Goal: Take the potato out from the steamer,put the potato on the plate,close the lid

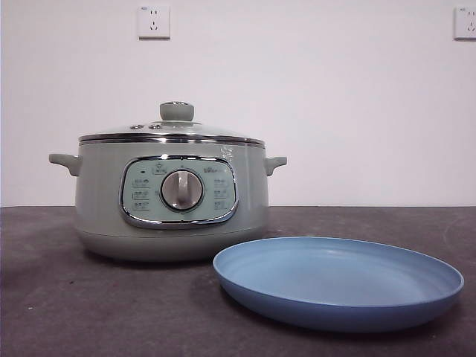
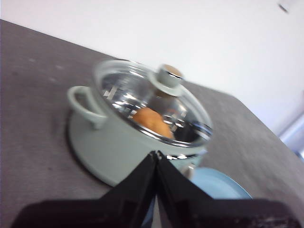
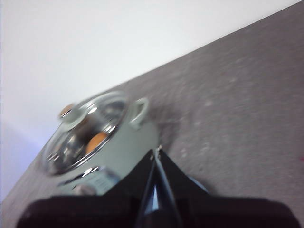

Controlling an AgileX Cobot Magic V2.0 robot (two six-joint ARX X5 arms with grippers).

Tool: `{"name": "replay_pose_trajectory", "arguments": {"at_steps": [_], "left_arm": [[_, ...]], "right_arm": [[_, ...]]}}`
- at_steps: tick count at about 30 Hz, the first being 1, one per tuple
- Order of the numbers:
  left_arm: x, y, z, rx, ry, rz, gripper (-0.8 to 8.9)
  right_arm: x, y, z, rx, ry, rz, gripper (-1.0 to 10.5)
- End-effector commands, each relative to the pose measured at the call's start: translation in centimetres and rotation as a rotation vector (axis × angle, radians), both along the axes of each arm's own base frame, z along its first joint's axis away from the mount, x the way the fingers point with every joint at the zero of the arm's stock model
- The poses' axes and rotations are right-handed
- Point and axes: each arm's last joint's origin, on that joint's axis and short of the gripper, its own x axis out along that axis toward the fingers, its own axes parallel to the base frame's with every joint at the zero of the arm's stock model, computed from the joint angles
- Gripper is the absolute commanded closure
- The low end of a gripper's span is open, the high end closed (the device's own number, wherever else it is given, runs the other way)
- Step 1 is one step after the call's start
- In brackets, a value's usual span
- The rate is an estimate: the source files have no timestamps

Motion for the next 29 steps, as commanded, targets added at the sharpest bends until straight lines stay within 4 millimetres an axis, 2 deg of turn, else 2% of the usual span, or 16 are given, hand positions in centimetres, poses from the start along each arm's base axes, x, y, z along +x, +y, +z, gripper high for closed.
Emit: {"name": "replay_pose_trajectory", "arguments": {"at_steps": [1,7,12,18,24,25,26,27,29], "left_arm": [[0.3,-0.1,1.7,0.087,-0.014,-0.075,8.22],[1.7,-0.3,5.1,0.163,0.024,-0.245,8.22],[2.8,-0.4,6.9,0.217,0.08,-0.33,8.22],[3.1,-0.7,8.1,0.248,0.129,-0.429,8.22],[3.3,-0.7,8.3,0.262,0.128,-0.439,8.07],[3.3,-0.7,8.3,0.264,0.129,-0.435,7.72],[3.3,-0.7,8.3,0.268,0.134,-0.425,6.85],[3.3,-0.7,8.3,0.273,0.14,-0.412,5.69],[3.4,-0.6,8.2,0.28,0.155,-0.38,2.31]], "right_arm": [[0.2,0.2,2.0,-0.074,-0.009,0.084,9.6],[1.1,0.6,5.7,-0.167,0.046,0.292,9.6],[1.6,1.1,7.7,-0.235,0.101,0.456,9.6],[2.2,1.7,8.1,-0.305,0.191,0.58,9.6],[2.8,2.1,7.8,-0.307,0.213,0.612,9.4],[2.9,2.1,7.8,-0.306,0.215,0.613,9.3],[3.0,2.1,7.8,-0.306,0.216,0.613,8.9],[3.0,2.1,7.8,-0.307,0.215,0.612,8.2],[3.0,2.2,7.8,-0.307,0.209,0.611,5.5]]}}
